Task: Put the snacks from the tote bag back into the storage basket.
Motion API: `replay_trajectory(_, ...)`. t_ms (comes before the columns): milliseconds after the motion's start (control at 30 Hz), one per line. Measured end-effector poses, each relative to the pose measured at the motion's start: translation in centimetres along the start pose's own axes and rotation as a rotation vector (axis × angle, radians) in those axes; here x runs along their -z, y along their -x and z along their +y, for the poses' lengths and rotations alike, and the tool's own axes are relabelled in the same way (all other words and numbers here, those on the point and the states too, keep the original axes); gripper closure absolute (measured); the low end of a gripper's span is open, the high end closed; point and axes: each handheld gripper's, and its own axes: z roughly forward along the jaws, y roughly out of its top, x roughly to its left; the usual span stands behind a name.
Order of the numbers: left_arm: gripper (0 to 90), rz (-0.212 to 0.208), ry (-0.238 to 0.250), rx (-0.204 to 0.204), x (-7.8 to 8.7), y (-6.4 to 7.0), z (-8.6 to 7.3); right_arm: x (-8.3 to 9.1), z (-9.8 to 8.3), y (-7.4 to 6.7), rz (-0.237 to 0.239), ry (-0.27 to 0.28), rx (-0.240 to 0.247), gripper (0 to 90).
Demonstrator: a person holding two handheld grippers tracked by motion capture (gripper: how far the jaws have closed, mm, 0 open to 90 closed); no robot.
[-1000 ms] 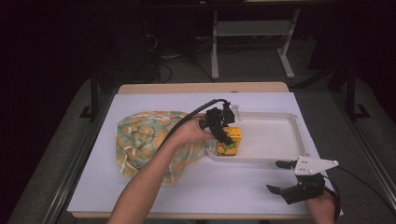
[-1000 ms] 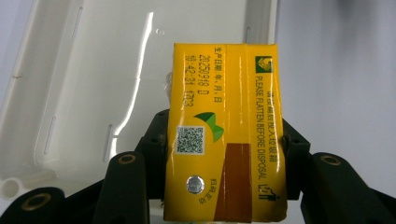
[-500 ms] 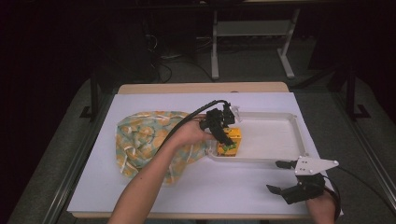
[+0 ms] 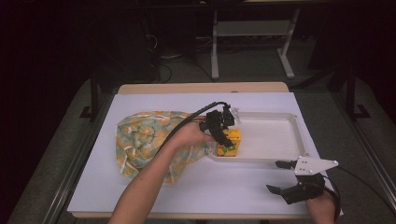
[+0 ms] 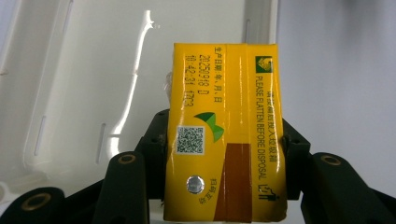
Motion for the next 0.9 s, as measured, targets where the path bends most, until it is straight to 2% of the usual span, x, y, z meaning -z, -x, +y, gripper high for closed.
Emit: replay_trajectory(900, 49.8, 0.029, -0.027, -0.033, -0.04, 0.51, -0.33, -0.19, 0.08, -0.10, 0.007, -0.005, 0.004, 13.5)
